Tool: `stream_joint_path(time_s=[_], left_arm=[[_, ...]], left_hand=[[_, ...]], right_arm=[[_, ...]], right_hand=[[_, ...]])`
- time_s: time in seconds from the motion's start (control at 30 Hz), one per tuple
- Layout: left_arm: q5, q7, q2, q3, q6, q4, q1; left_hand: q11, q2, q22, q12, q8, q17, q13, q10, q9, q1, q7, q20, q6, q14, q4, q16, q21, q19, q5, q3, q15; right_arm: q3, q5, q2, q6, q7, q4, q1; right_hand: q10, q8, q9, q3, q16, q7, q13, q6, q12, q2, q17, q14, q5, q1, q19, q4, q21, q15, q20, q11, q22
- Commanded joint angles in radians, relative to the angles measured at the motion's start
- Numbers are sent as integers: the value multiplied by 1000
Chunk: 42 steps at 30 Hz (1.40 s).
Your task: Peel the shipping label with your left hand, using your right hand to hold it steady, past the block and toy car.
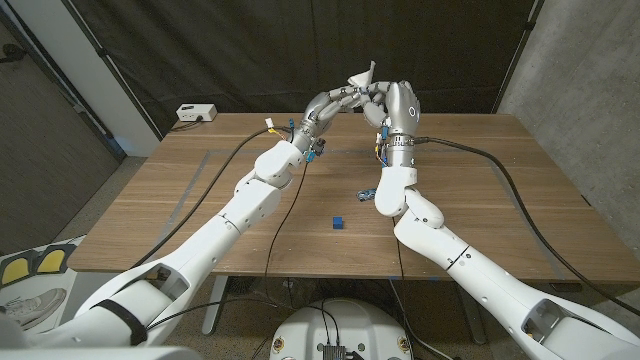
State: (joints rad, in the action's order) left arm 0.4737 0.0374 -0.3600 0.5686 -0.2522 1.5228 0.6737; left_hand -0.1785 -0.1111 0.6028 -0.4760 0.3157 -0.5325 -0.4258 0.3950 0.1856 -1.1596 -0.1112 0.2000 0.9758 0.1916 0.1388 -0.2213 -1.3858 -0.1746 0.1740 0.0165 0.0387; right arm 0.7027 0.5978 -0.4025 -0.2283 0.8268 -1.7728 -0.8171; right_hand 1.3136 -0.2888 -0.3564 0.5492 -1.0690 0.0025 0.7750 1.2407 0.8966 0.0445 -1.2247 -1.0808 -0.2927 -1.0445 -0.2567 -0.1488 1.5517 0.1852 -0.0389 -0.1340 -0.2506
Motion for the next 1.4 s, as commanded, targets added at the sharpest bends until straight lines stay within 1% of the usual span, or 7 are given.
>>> stream_joint_path(time_s=[0.03, 0.23, 0.57, 0.87, 1.0, 1.13, 1.4], left_arm=[[-28, -129, 40, -13, 5, 39, 37], [-50, -201, 58, -21, 7, 45, 57], [-80, -270, 49, -35, 19, 76, 88], [-70, -289, 36, -48, 38, 99, 110], [-58, -278, 24, -51, 47, 111, 117], [-55, -280, 12, -54, 66, 122, 122], [-46, -290, -18, -63, 112, 149, 138]], left_hand=[[-24, -8, -39, -8, 51, 14, 21, 56, 17, -33, 75, -29, 224, 39, 10, -10, 9, -11, 8, 25, 57], [-22, -5, -86, -17, 66, 24, 34, 88, 27, -39, 92, -44, 263, 77, 4, -12, 18, 25, 6, 38, 66], [-32, 7, -149, -41, 74, 35, 27, 124, 6, -55, 158, -75, 337, 97, 7, -1, 29, 55, 12, 53, 87], [-33, 7, -179, -49, 59, 39, 25, 137, 1, -65, 165, -96, 331, 108, 6, 1, 34, 62, 12, 63, 103], [-33, 8, -181, -51, 56, 39, 25, 138, 1, -66, 163, -98, 331, 108, 6, 1, 32, 59, 12, 65, 104], [-32, 8, -182, -49, 53, 38, 26, 134, 0, -67, 161, -95, 331, 107, 5, 2, 30, 57, 12, 66, 102], [-32, 8, -185, -49, 49, 38, 29, 136, 0, -69, 169, -93, 332, 108, 4, 3, 26, 53, 13, 70, 99]], right_arm=[[3, 7, -5, 11, -10, 2, -2], [-4, 3, 3, 11, 4, 13, -3], [-7, 2, 22, 10, 38, 37, 1], [-3, 10, 49, 6, 99, 67, 7], [-2, 16, 71, 0, 143, 88, 12], [-1, 15, 81, -5, 165, 99, 16], [-5, 3, 91, -11, 196, 119, 21]], right_hand=[[0, -7, -6, 12, -4, 4, 2, 19, 0, 1, -4, 0, -3, 5, 4, -1, 4, 36, -22, -11, -2], [-2, -7, -8, 19, -5, 5, 5, 18, 0, 2, -4, 1, -2, 6, 4, -2, 6, 36, -23, -11, -1], [-2, -6, -10, 34, -9, 5, 10, 20, 1, 8, -4, 0, 1, 12, 8, -2, 8, 36, -21, -12, 3], [1, -7, -14, 46, -10, 7, 12, 20, 2, 12, -3, 0, 1, 16, 8, -3, 9, 36, -22, -11, 5], [0, -9, -18, 51, -11, 11, 33, 21, 14, 16, -4, 1, -1, 18, 6, -4, 10, 36, -21, -11, 6], [-42, -13, -27, 64, -14, 12, 86, 22, 30, 21, -4, -2, -8, 22, 4, -5, 10, 36, -20, -7, 9], [-47, -15, -33, 75, -17, 13, 88, 21, 28, 24, -5, -2, -12, 24, 3, -6, 12, 36, -21, -8, 9]])
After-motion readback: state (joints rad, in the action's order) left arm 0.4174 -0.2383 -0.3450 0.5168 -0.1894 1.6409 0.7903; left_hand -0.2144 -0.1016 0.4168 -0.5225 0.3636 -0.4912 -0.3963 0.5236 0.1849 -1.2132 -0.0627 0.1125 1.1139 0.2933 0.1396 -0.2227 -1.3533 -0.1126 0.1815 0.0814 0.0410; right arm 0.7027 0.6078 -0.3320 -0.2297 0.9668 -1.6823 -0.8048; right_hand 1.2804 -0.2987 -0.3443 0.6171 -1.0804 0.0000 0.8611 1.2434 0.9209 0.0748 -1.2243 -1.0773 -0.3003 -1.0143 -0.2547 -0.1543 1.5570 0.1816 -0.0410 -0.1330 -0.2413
